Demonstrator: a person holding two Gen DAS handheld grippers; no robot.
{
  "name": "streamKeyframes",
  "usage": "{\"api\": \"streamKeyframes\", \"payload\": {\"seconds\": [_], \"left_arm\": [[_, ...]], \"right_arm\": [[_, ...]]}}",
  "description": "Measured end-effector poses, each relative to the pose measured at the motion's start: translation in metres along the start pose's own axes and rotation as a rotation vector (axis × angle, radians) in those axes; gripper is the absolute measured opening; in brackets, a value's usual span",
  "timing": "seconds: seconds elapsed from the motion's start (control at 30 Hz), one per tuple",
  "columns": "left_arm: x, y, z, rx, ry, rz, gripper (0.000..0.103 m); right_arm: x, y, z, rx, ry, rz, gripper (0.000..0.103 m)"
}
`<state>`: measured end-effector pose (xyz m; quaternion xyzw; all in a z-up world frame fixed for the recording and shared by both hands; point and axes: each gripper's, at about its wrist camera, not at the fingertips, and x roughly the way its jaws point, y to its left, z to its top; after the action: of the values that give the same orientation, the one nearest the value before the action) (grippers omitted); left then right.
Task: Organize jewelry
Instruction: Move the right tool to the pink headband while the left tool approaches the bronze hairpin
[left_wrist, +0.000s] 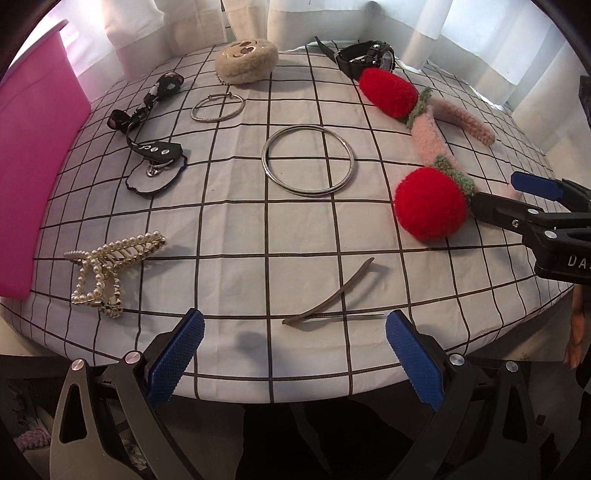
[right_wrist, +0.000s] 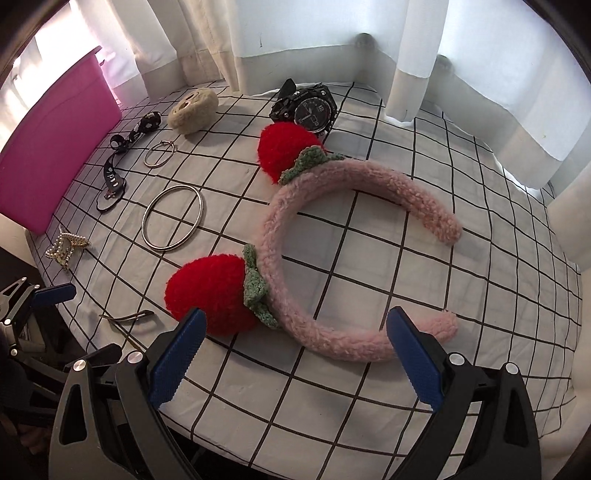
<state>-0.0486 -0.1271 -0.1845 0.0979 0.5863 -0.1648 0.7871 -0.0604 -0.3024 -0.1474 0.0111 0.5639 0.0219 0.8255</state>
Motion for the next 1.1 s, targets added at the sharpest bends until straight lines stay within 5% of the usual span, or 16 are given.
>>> {"api": "streamKeyframes", "payload": {"seconds": [0.23,0.7,0.9,1.0,1.1], "left_arm": [[0.022,0.000,0.011,-0.054,0.006,0.012,0.097],[0.018,-0.007,-0.006,-0.034,-0.143,0.068,0.098],[0.018,-0.008,-0.004,-0.048,-0.126,0.065,0.096],[0.016,-0.008,-0.006,-0.036,-0.117,0.058,0.088],[0.009,-0.009,-0.009,-0.012,-0.117,0.041,0.064]], "right_arm": [[0.019,-0.008,0.010,-0.039,0.007,0.022,0.093],[0.038,-0.011,0.019,-0.087,0.022,0.164,0.093],[0.040,-0.012,0.014,-0.069,0.006,0.175,0.094],[0.039,-0.012,0.011,-0.070,-0.008,0.184,0.093],[0.038,-0.012,0.008,-0.075,-0.014,0.193,0.092]]}}
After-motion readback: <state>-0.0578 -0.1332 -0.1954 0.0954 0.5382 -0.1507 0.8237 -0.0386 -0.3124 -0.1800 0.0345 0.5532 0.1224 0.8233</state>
